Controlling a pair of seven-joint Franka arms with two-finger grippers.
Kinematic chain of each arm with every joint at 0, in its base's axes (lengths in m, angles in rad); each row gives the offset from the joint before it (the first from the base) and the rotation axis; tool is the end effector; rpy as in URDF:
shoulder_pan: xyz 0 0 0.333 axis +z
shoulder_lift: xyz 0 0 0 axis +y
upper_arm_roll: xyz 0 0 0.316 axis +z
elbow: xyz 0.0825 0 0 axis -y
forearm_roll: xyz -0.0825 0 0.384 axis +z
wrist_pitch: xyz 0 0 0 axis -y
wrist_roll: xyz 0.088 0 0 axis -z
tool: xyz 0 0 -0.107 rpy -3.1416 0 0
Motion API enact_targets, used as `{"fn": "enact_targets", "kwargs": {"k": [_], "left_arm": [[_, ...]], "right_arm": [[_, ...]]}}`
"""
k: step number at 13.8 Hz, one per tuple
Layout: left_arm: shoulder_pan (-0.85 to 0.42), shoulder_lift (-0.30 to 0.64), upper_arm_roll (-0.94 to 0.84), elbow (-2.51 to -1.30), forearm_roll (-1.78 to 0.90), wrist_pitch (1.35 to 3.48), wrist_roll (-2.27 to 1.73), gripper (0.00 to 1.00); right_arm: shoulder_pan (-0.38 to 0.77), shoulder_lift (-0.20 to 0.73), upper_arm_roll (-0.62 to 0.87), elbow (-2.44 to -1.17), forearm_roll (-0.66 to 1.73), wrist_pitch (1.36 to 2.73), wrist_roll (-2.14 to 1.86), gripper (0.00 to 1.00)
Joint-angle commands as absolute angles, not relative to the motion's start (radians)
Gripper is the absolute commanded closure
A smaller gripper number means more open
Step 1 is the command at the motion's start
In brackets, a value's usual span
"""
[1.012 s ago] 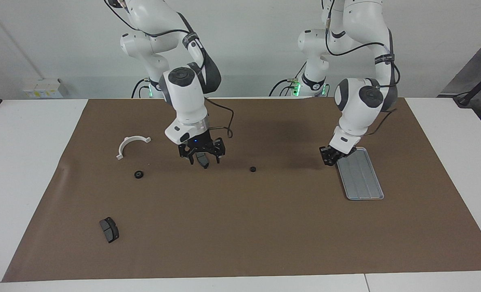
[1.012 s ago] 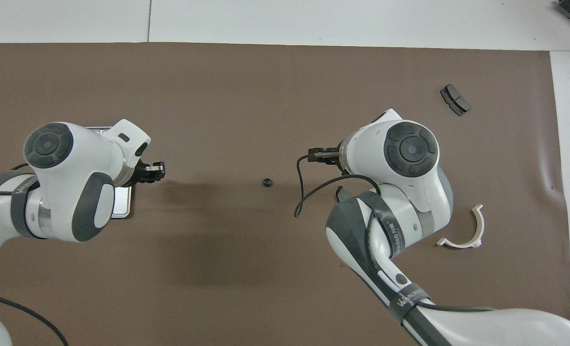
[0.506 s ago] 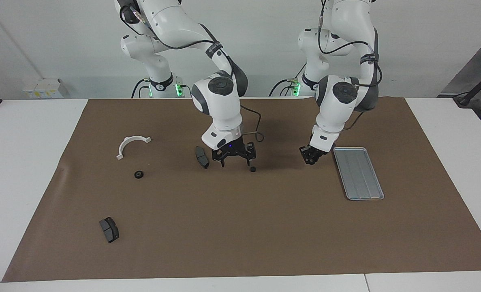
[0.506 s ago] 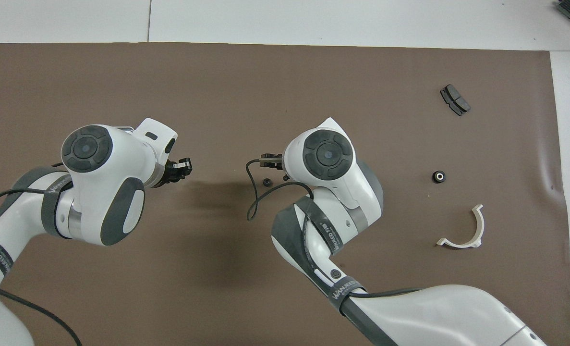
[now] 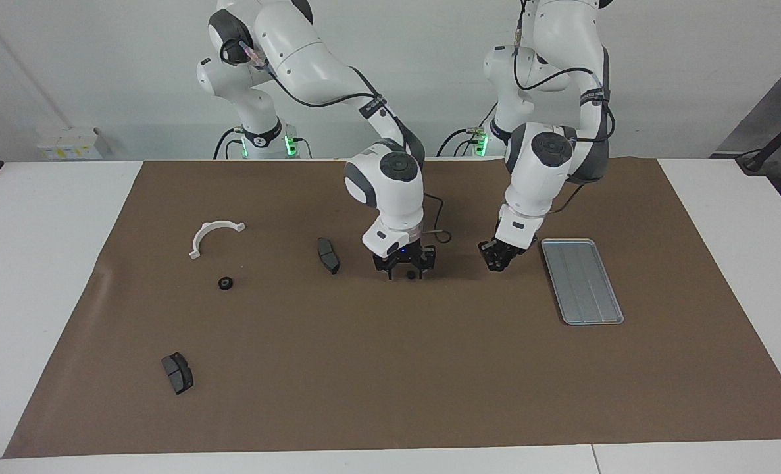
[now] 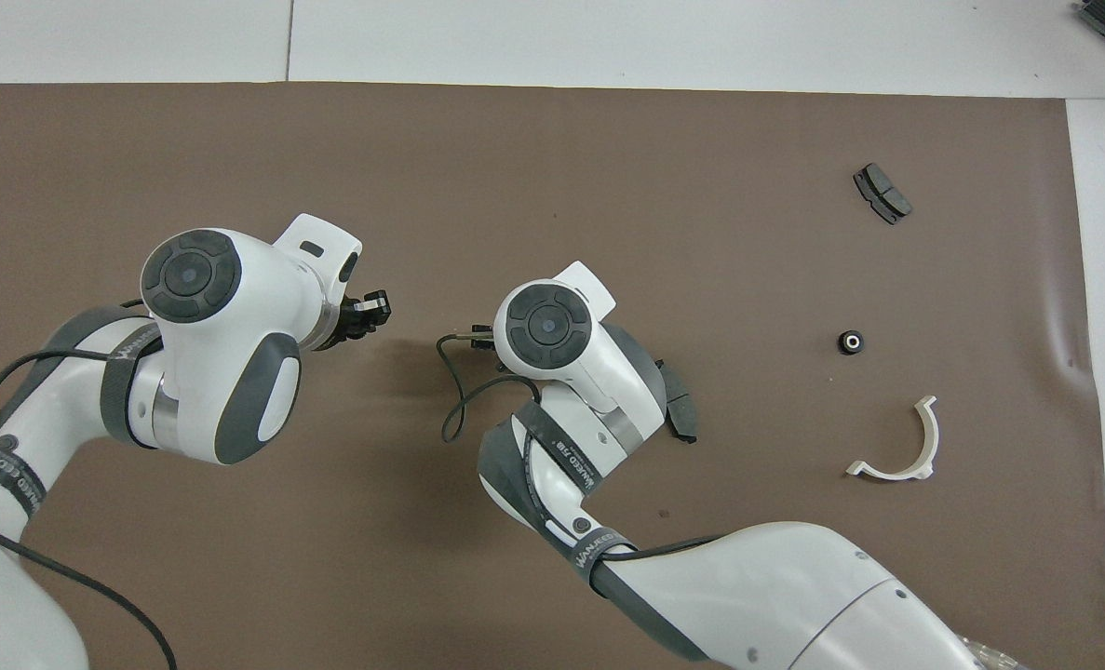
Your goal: Place bearing gear from tray to pile
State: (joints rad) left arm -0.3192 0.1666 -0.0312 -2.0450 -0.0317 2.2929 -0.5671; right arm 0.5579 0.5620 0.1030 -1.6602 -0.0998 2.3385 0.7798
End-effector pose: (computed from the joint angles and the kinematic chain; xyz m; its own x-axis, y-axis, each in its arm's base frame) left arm 0.5515 -0.2019 0.3681 0.9702 0.2365 0.0518 0.2328 -0.9701 0.0693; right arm 0.5539 0.4175 0.2948 0.9919 -0.0758 0.1022 -0.0693 -0.9954 -0.0663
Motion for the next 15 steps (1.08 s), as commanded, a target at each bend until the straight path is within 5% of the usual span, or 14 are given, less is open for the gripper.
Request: {"fn": "enact_targets", "kwargs": {"k": [1, 5, 10, 15], "left_arm": [[-0.348, 0.187, -0.018, -2.022, -0.038, 2.301, -0.580, 0.93], [-0.371, 0.190, -0.018, -2.008, -0.040, 2.303, -0.617, 0.94], [-0.373, 0.195, -0.018, -2.006, -0.040, 2.307, -0.615, 0.94], [-0.400, 0.236, -0.020, -1.993, -0.038, 2.371, -0.690, 0.94]], "right_arm": [[0.578, 0.572, 0.100, -1.646, -0.121, 2.338, 0.822, 0.31], [0.580, 0.571, 0.100, -1.664, -0.123, 2.344, 0.825, 0.53], [0.601, 0.565, 0.095, -1.658, -0.136, 2.306, 0.847, 1.00], [0.476, 0.463, 0.094, -1.664, -0.135, 2.292, 0.766, 1.00]]}}
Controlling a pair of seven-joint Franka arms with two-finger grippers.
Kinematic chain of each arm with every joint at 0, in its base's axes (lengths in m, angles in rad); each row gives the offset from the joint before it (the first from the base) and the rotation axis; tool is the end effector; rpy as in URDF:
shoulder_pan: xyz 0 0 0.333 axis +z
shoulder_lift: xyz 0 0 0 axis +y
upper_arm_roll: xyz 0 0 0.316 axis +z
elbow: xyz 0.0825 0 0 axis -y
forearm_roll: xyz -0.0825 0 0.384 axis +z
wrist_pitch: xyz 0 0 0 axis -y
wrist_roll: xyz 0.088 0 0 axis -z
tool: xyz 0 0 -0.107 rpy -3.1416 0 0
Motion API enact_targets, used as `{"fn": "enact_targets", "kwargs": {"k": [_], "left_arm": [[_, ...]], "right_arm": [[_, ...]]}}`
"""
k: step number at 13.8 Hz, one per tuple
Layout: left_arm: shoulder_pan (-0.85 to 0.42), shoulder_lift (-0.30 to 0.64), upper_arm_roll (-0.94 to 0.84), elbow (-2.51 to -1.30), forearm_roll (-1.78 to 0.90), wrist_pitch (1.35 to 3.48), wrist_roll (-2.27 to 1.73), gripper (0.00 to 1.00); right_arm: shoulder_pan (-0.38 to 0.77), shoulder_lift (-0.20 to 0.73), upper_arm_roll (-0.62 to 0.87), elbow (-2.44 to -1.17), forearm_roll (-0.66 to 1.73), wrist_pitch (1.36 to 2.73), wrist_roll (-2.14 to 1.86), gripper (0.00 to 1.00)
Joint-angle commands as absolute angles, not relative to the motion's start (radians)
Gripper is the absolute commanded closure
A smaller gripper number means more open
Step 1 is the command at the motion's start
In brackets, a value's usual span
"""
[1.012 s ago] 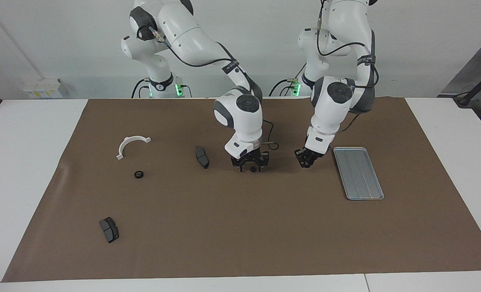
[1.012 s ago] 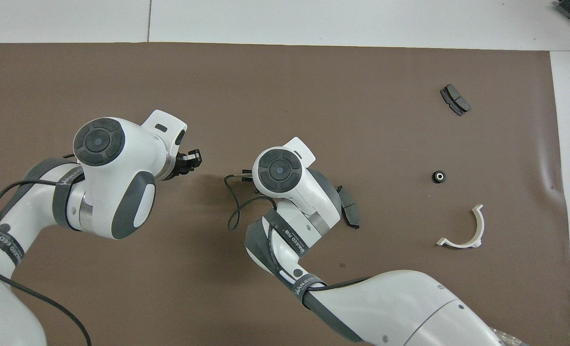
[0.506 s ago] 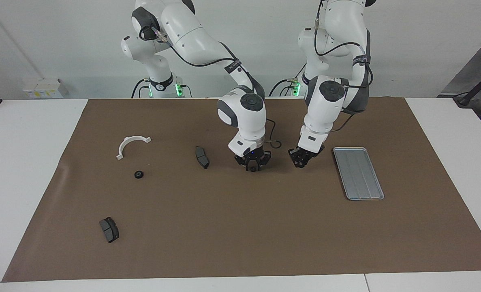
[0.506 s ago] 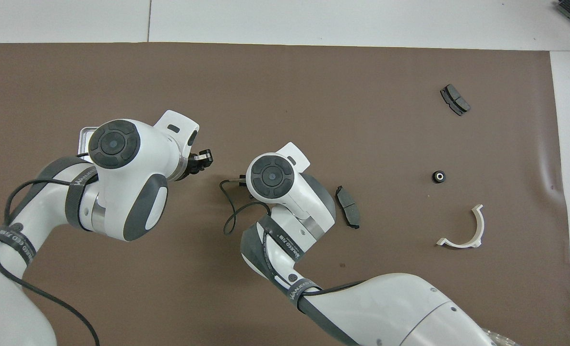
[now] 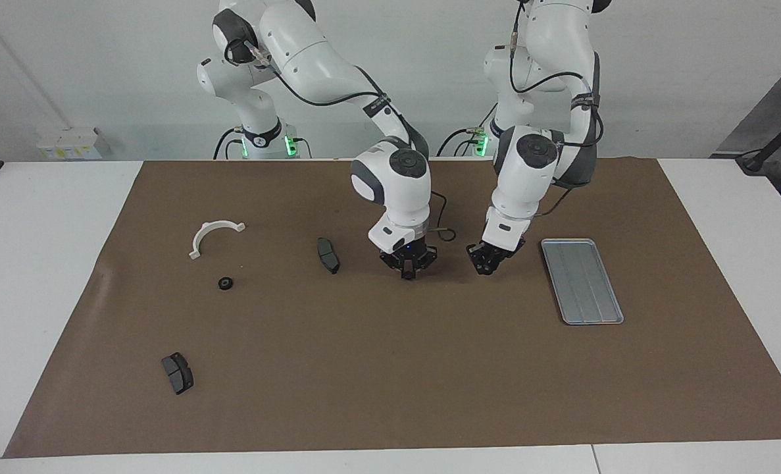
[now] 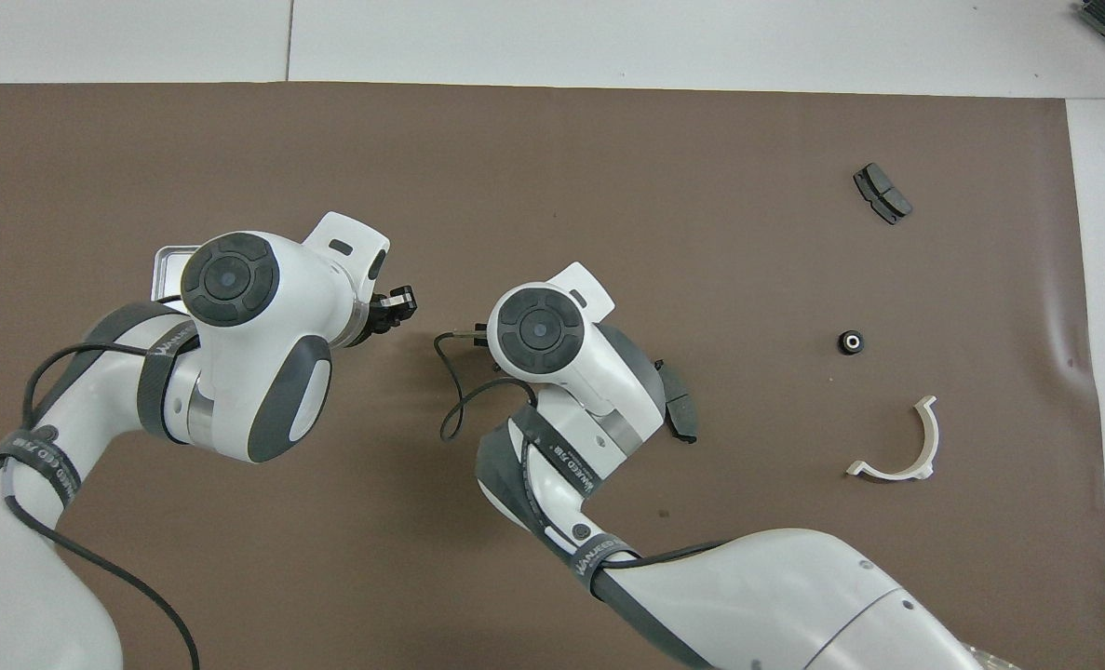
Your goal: Place bearing gear from tray to pile
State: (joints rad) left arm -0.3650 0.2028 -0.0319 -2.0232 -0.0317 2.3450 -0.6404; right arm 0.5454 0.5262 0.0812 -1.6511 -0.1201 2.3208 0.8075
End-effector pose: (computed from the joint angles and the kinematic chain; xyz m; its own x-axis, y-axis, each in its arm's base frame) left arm 0.5527 -0.2316 0.3616 0.9612 0.2650 0.0761 0.2575 -0.9615 0.0961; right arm 0.5685 0.4000 0.3214 0.9824 -0.1223 0.1412 -0.1143 -0.9914 -0.0636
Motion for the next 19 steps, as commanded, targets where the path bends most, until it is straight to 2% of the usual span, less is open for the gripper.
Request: {"fn": "enact_targets", "kwargs": {"k": [1, 5, 9, 10, 11, 12, 14, 15, 16, 17, 18, 19], "left_arm": [[-0.426, 0.253, -0.018, -1.971, -0.040, 2.373, -0.721, 0.94], [-0.511, 0.334, -0.018, -1.861, -0.038, 2.373, -0.886, 0.94], [-0.584, 0.391, -0.017, -1.821, -0.034, 2.381, -0.894, 0.94], [-0.600, 0.409, -0.017, -1.821, -0.029, 2.391, -0.894, 0.93], [-0.613, 0.426, -0.017, -1.822, -0.031, 2.413, -0.894, 0.87], [-0.615, 0.428, -0.017, -1.825, -0.031, 2.416, -0.893, 0.69], [-0.614, 0.428, -0.017, -1.822, -0.029, 2.416, -0.888, 0.09], [-0.612, 0.426, -0.015, -1.821, -0.029, 2.411, -0.882, 0.01], [-0.601, 0.419, -0.015, -1.819, -0.029, 2.402, -0.879, 0.00], [-0.597, 0.408, -0.012, -1.810, -0.031, 2.386, -0.879, 0.00], [-0.589, 0.400, -0.009, -1.778, -0.031, 2.331, -0.879, 0.00], [-0.580, 0.402, -0.006, -1.731, -0.031, 2.263, -0.876, 0.01]], "right_arm": [[0.435, 0.444, 0.094, -1.669, -0.133, 2.284, 0.731, 1.00], [0.278, 0.434, 0.095, -1.674, -0.118, 2.281, 0.545, 1.00], [0.141, 0.462, 0.097, -1.697, -0.052, 2.321, 0.344, 1.00], [0.114, 0.471, 0.097, -1.701, -0.049, 2.336, 0.312, 1.00], [0.089, 0.483, 0.097, -1.703, -0.048, 2.347, 0.281, 1.00], [0.066, 0.497, 0.097, -1.703, -0.048, 2.349, 0.252, 1.00], [0.042, 0.511, 0.097, -1.703, -0.046, 2.364, 0.230, 1.00], [0.028, 0.523, 0.097, -1.703, -0.046, 2.382, 0.230, 1.00], [0.028, 0.525, 0.097, -1.704, -0.046, 2.388, 0.230, 0.96], [0.029, 0.525, 0.097, -1.706, -0.046, 2.385, 0.230, 0.85], [0.035, 0.525, 0.097, -1.716, -0.046, 2.385, 0.235, 0.61], [0.037, 0.522, 0.097, -1.718, -0.046, 2.382, 0.233, 0.33]]}}
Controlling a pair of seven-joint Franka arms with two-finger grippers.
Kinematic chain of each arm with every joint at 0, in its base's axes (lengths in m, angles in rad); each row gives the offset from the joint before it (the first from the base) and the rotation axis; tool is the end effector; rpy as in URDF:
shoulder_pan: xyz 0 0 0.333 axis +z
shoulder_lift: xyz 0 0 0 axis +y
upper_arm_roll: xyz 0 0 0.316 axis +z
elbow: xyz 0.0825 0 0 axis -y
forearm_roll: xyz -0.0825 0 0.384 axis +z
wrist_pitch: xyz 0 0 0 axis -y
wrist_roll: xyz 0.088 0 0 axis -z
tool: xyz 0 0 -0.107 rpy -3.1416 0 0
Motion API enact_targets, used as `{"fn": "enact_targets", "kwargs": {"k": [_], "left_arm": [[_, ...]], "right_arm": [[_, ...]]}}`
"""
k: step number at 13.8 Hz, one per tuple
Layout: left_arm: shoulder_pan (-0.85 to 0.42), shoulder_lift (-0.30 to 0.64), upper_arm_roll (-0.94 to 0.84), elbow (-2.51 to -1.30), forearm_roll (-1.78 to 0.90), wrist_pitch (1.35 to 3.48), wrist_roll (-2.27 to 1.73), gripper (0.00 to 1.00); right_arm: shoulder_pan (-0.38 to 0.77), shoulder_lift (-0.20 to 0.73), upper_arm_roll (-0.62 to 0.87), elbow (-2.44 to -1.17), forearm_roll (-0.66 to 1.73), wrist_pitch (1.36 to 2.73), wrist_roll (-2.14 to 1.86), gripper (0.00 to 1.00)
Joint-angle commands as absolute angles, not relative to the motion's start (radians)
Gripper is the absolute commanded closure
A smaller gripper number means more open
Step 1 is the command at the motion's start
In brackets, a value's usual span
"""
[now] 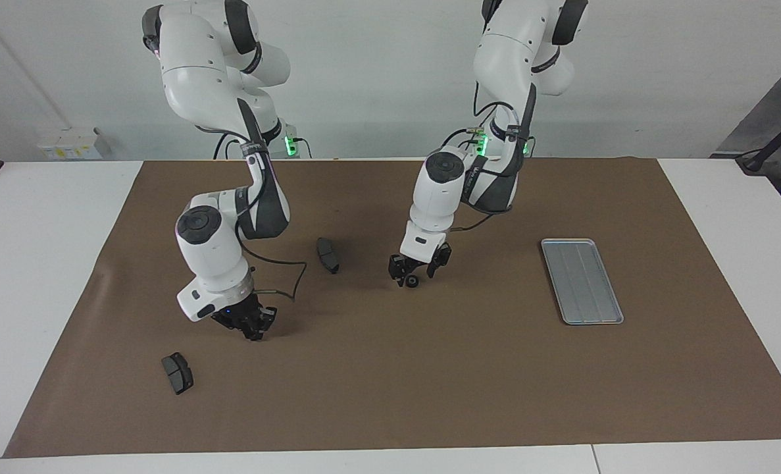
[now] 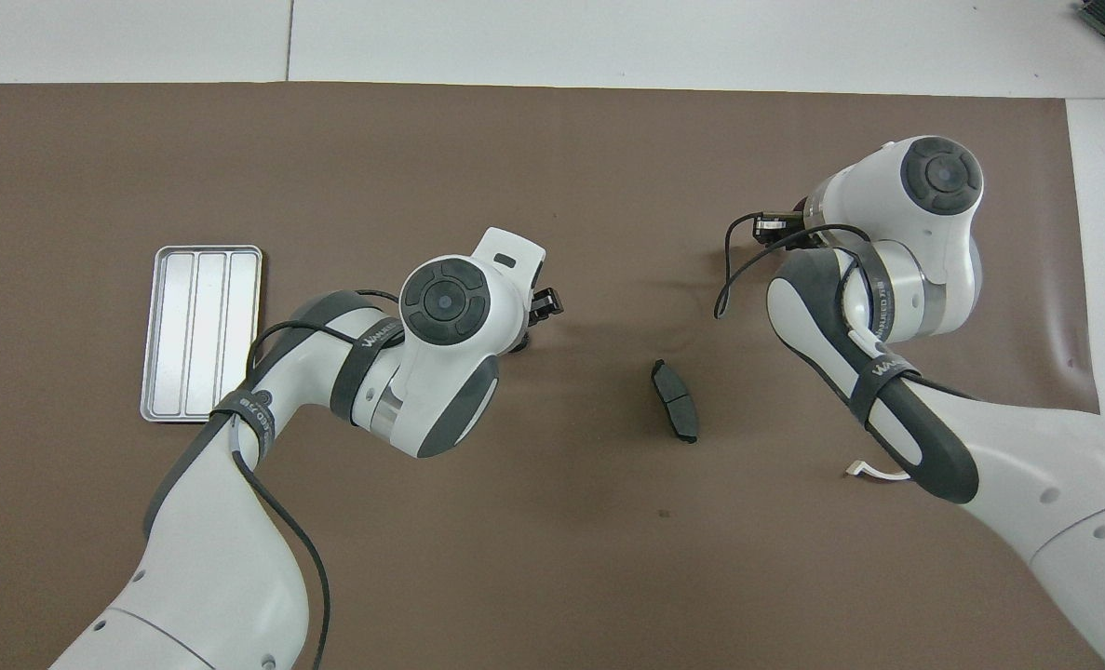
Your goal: Place bearing gear from tray to pile
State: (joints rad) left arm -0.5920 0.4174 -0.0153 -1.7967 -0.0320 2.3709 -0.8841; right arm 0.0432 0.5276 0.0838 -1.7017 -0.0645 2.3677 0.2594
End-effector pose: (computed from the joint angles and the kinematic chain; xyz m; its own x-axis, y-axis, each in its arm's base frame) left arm 0.5455 -0.3784 0.3322 0.9512 0.2995 0.0742 0.2874 -0.9474 0.1406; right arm 0.6819 0.0798 0.3020 0.9849 -0.1045 0.1377 -0.1016 -0.9944 -0.0273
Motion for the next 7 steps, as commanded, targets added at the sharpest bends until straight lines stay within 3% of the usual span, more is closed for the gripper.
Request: {"fn": "enact_targets", "kwargs": {"k": [1, 2, 7], "left_arm": [[-0.545, 0.397, -0.008, -1.688, -0.031, 2.197, -0.871, 0.01], [-0.494, 0.384, -0.015, -1.659, -0.032, 2.131, -0.850, 0.02], [-0.241, 0.195, -0.006, -1.654, -0.066, 1.844, -0.342, 0.02]], "right_arm": [[0.043, 0.519, 0.097, -1.717, -0.048, 2.385, 0.232, 0.11], [0.044, 0.511, 0.100, -1.713, -0.048, 2.378, 0.239, 0.06], [0.096, 0.420, 0.130, -1.713, -0.044, 2.274, 0.296, 0.01]]}}
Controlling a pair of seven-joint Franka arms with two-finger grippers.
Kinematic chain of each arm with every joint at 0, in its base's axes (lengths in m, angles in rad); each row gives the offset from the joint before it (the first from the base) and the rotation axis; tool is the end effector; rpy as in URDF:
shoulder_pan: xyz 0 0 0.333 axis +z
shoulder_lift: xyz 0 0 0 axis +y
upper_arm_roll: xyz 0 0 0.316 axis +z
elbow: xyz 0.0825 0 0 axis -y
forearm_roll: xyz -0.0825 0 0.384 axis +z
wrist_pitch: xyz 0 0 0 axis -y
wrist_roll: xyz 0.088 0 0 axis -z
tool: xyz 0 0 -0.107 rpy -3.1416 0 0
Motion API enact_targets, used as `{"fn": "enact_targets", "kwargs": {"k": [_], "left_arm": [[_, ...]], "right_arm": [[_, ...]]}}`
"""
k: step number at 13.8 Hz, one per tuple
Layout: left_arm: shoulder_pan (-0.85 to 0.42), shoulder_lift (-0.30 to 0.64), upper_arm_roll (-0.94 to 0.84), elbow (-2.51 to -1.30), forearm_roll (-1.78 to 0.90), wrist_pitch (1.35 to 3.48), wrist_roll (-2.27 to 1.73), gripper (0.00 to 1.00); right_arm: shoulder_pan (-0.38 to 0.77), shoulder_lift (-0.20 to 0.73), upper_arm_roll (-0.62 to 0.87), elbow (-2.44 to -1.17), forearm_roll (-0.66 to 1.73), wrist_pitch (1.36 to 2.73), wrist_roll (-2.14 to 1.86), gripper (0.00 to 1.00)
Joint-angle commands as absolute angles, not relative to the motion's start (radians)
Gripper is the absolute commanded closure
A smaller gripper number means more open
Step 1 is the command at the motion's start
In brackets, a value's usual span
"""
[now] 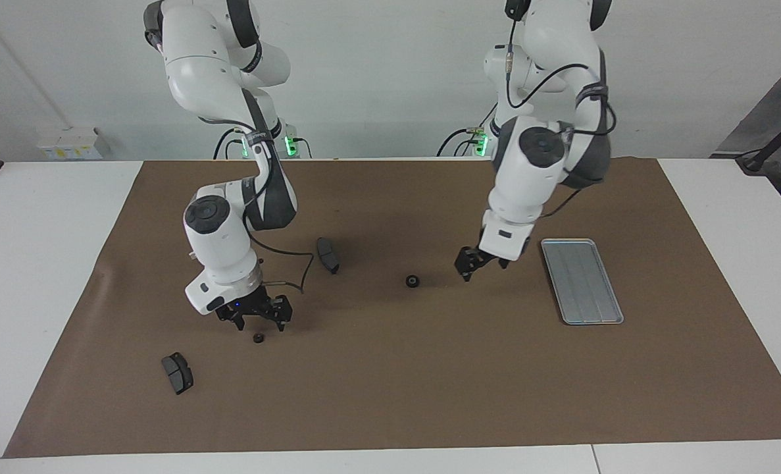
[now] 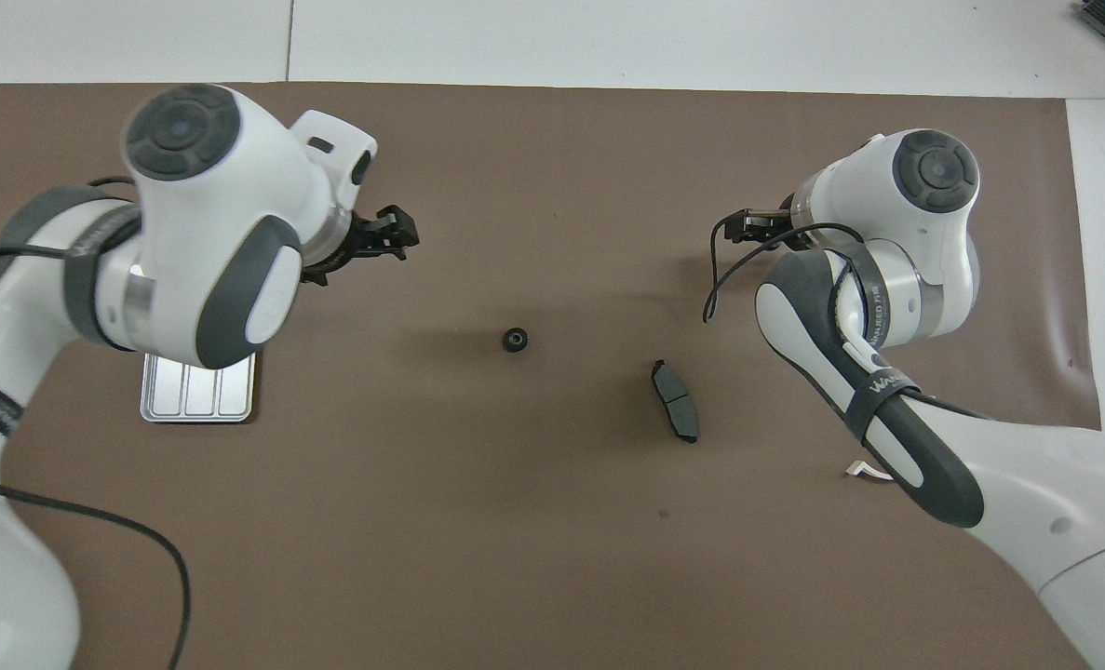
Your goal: Place bearing gear from tray to pile
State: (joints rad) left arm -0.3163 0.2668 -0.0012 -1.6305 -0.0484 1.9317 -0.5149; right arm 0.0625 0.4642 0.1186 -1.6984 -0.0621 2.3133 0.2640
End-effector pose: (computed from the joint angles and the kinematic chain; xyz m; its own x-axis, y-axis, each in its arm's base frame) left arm 0.6115 -0.2044 0.4672 0.9772 0.2123 0.0069 0.2116 -0.9757 0.0569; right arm 0.6736 0.1130 0.3422 0.9869 -0.0633 0.1482 -0.0578 -0.9975 -0.0414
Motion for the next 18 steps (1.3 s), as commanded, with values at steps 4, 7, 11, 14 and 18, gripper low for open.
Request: {"fn": "enact_targets", "kwargs": {"k": [4, 7, 11, 14, 18], "left_arm": [[-0.112, 0.124, -0.003, -1.651, -0.025, 1.780, -0.105, 0.02], [-0.083, 0.101, -0.003, -1.567, 0.043, 1.653, -0.029, 0.02], [-0.080, 0.092, -0.008, -1.546, 0.041, 1.623, -0.026, 0.00], [-0.086, 0.086, -0.011, -1.554, 0.032, 1.635, -0.026, 0.00], [-0.086, 0.084, -0.011, -1.563, 0.026, 1.644, -0.025, 0.00]], "right_arm": [[0.227, 0.417, 0.129, -1.701, -0.049, 2.276, 0.484, 0.00], [0.330, 0.423, 0.127, -1.681, -0.064, 2.281, 0.604, 0.00], [0.438, 0.480, 0.126, -1.631, -0.099, 2.275, 0.733, 0.00], [0.492, 0.540, 0.126, -1.582, -0.135, 2.273, 0.813, 0.00], [0.534, 0.587, 0.126, -1.578, -0.152, 2.292, 0.828, 0.00]]}}
